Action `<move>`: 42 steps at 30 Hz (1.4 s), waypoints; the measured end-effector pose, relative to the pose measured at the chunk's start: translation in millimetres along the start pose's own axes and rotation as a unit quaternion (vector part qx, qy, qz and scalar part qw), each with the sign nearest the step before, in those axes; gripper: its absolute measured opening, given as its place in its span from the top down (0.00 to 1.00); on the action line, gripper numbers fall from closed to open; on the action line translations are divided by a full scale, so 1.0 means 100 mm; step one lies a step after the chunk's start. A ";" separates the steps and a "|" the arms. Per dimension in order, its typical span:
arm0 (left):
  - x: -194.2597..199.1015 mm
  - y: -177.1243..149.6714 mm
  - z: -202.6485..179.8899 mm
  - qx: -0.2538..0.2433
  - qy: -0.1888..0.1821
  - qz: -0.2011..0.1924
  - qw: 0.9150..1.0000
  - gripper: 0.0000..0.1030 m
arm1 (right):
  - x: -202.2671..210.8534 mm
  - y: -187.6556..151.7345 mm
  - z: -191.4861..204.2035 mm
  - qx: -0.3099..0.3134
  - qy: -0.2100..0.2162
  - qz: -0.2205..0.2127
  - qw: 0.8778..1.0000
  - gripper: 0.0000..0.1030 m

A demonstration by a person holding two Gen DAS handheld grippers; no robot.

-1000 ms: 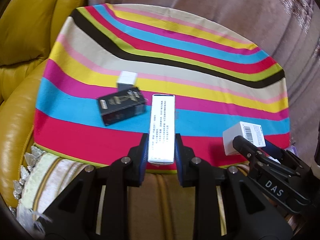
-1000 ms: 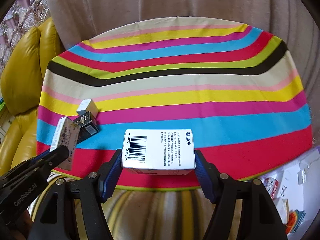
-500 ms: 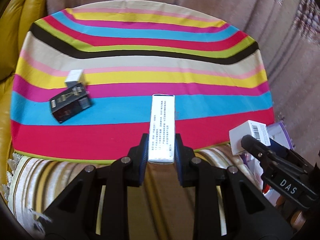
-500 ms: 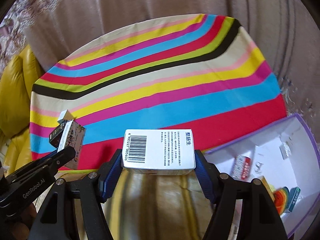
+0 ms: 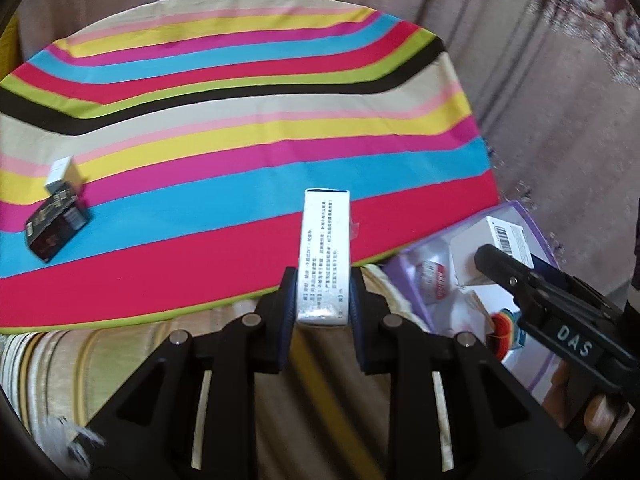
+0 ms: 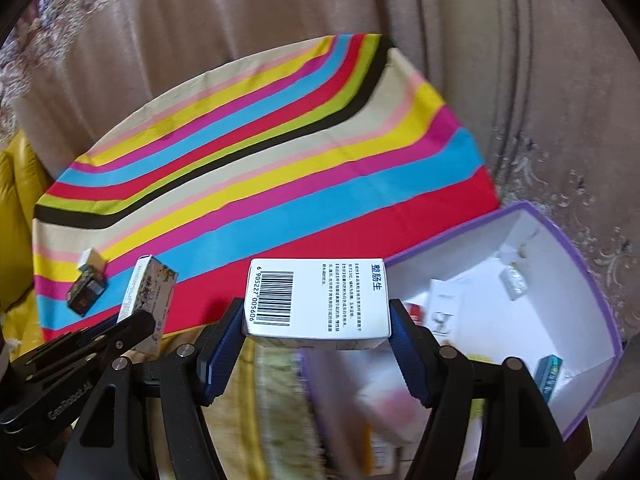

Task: Organize objects
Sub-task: 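Carry the slim box and barcode box over the purple-rimmed box, then open both grippers to drop the two boxes inside, then move both grippers back to the black box and white cube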

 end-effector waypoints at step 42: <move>-0.20 0.23 -0.83 -0.040 -0.097 -0.005 0.994 0.34 | 0.11 0.27 -1.16 -0.096 -0.114 -0.029 0.988 0.24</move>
Point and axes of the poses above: each gripper's, at about its wrist camera, not at the fingertips, and x roughly against the way its jaws point, z to its left, y to its top, the point moved 7 cm from there along -x, roughly the way its jaws point, and after that the axes turned 14 degrees about -x, right-handed, at the moved point
